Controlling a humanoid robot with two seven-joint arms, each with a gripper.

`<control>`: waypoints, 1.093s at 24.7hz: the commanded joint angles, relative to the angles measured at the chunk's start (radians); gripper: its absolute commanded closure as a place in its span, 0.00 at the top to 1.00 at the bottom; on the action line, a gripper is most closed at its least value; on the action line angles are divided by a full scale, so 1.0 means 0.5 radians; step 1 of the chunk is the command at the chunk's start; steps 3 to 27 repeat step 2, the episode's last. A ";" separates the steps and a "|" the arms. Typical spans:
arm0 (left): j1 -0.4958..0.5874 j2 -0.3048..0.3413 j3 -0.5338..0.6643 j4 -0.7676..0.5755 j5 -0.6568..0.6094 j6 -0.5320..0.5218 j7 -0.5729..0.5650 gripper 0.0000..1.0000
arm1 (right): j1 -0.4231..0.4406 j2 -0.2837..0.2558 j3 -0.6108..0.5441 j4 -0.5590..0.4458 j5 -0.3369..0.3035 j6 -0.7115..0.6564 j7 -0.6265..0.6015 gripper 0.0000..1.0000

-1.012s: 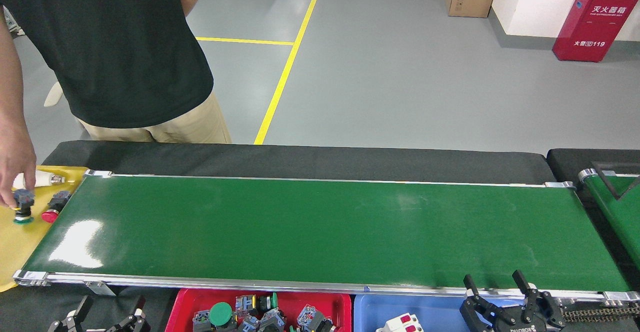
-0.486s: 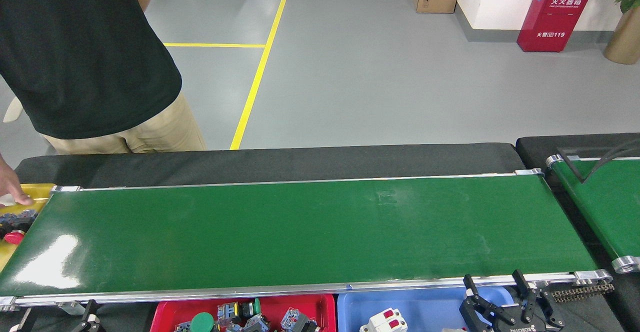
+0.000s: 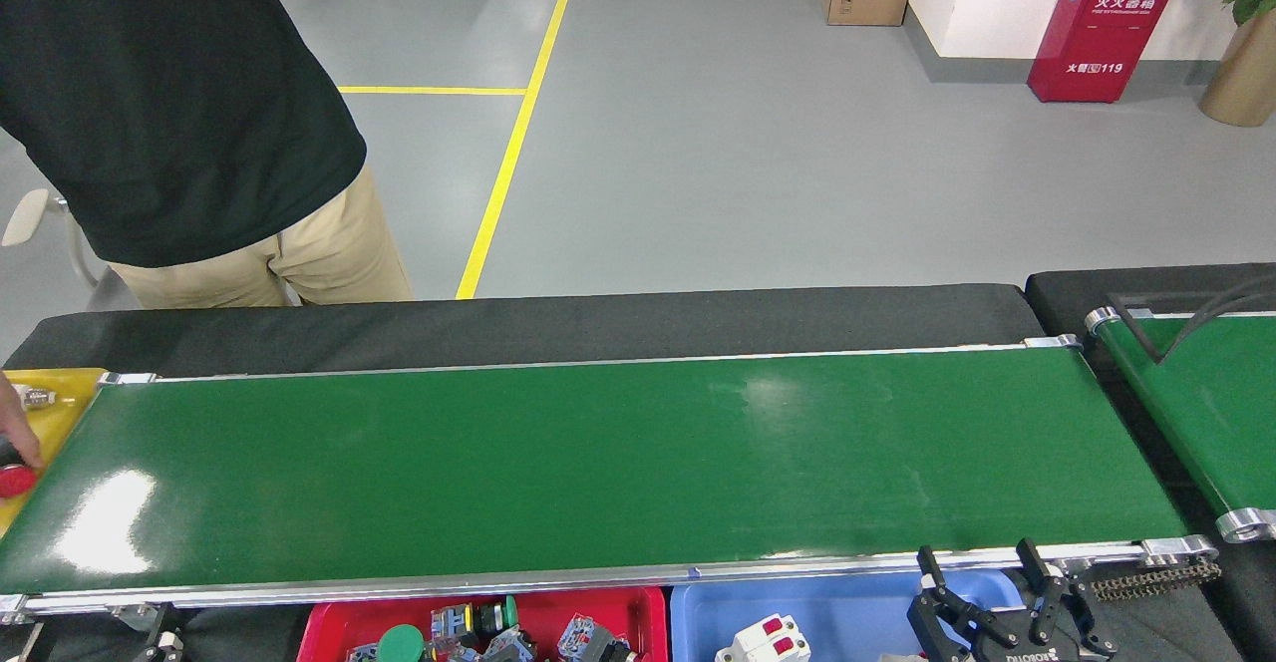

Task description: Pick switch part from conveyor to tray

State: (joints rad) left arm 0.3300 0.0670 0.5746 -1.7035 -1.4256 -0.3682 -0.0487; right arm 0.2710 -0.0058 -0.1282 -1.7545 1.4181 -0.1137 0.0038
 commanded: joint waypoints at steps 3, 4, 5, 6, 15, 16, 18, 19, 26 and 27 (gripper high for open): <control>0.000 0.016 -0.011 -0.011 -0.002 0.000 0.018 1.00 | -0.027 0.048 -0.001 -0.031 0.011 0.056 -0.001 0.98; 0.000 0.016 -0.011 -0.011 -0.002 0.000 0.018 1.00 | -0.027 0.048 -0.001 -0.031 0.011 0.056 -0.001 0.98; 0.000 0.016 -0.011 -0.011 -0.002 0.000 0.018 1.00 | -0.027 0.048 -0.001 -0.031 0.011 0.056 -0.001 0.98; 0.000 0.016 -0.011 -0.011 -0.002 0.000 0.018 1.00 | -0.027 0.048 -0.001 -0.031 0.011 0.056 -0.001 0.98; 0.000 0.016 -0.011 -0.011 -0.002 0.000 0.018 1.00 | -0.027 0.048 -0.001 -0.031 0.011 0.056 -0.001 0.98; 0.000 0.016 -0.011 -0.011 -0.002 0.000 0.018 1.00 | -0.027 0.048 -0.001 -0.031 0.011 0.056 -0.001 0.98; 0.000 0.016 -0.011 -0.011 -0.002 0.000 0.018 1.00 | -0.027 0.048 -0.001 -0.031 0.011 0.056 -0.001 0.98; 0.000 0.016 -0.011 -0.011 -0.002 0.000 0.018 1.00 | -0.027 0.048 -0.001 -0.031 0.011 0.056 -0.001 0.98; 0.000 0.016 -0.011 -0.011 -0.002 0.000 0.018 1.00 | -0.027 0.048 -0.001 -0.031 0.011 0.056 -0.001 0.98; 0.000 0.016 -0.011 -0.011 -0.002 0.000 0.018 1.00 | -0.027 0.048 -0.001 -0.031 0.011 0.056 -0.001 0.98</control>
